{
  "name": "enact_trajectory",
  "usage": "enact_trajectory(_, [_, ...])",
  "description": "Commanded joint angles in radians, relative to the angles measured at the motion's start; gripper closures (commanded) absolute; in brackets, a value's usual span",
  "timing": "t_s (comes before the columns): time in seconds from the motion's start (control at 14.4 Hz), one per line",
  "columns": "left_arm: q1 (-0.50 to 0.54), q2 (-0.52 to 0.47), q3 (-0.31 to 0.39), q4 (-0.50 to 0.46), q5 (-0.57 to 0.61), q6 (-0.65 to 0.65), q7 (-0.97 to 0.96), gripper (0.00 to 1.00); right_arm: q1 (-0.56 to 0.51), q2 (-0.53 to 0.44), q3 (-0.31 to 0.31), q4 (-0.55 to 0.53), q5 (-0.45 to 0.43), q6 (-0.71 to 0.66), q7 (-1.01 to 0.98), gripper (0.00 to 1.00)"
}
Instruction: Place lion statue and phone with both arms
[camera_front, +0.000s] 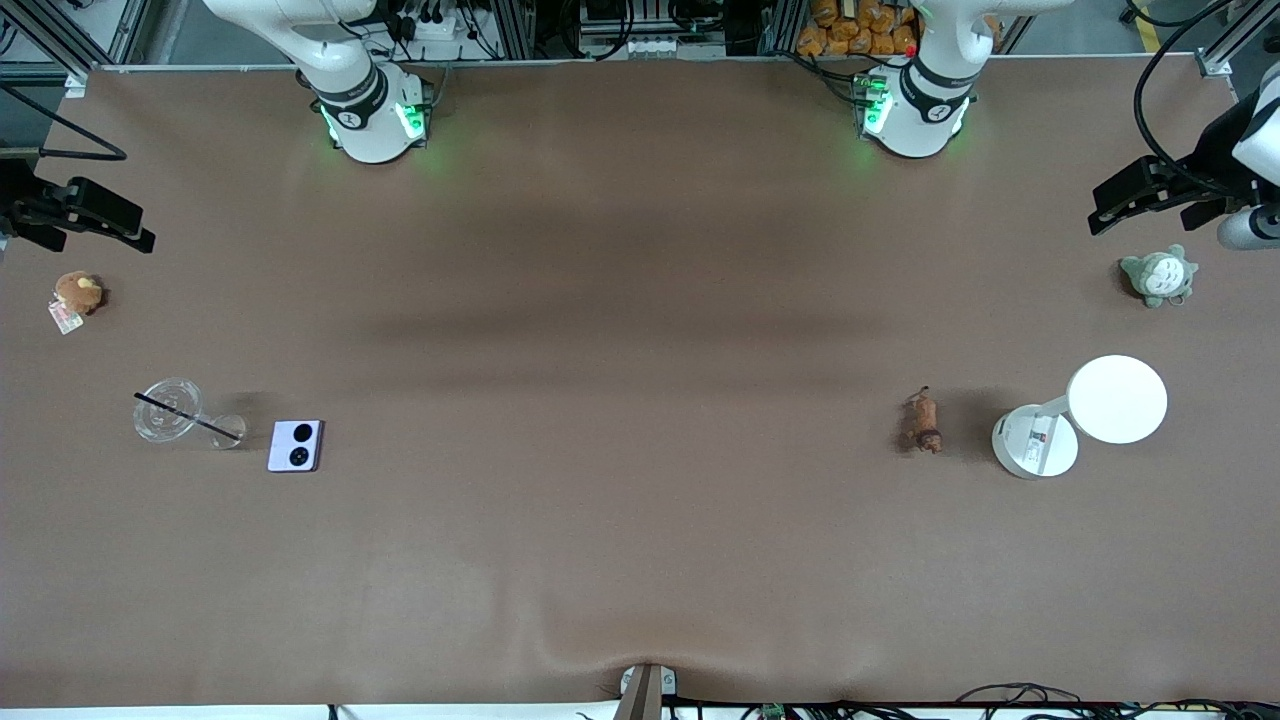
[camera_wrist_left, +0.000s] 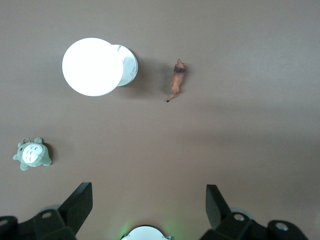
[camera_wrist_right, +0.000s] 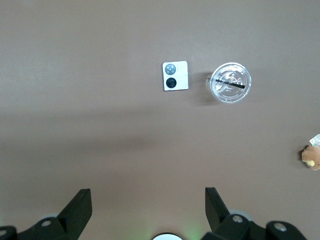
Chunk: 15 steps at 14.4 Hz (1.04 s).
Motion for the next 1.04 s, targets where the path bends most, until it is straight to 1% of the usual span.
enact_trajectory(0.0, [-0.002,0.012,0.004,0.029,-0.02,-0.007,-0.001,0.0,0.002,0.003,0.0,0.012,-0.016,-0.011,0.012,0.0])
enact_trajectory(0.42, [-0.006,0.014,0.001,0.031,-0.022,-0.009,-0.008,0.0,-0.002,0.002,0.0,0.012,-0.02,-0.008,0.017,0.0])
enact_trajectory(0.69, [-0.002,0.019,0.001,0.028,-0.022,-0.009,-0.008,0.0,-0.005,0.005,-0.001,0.012,-0.036,0.029,0.019,0.0])
enact_trajectory(0.97, [-0.002,0.02,0.001,0.028,-0.022,-0.009,-0.008,0.0,-0.011,0.011,-0.006,0.007,-0.036,0.038,0.02,0.0])
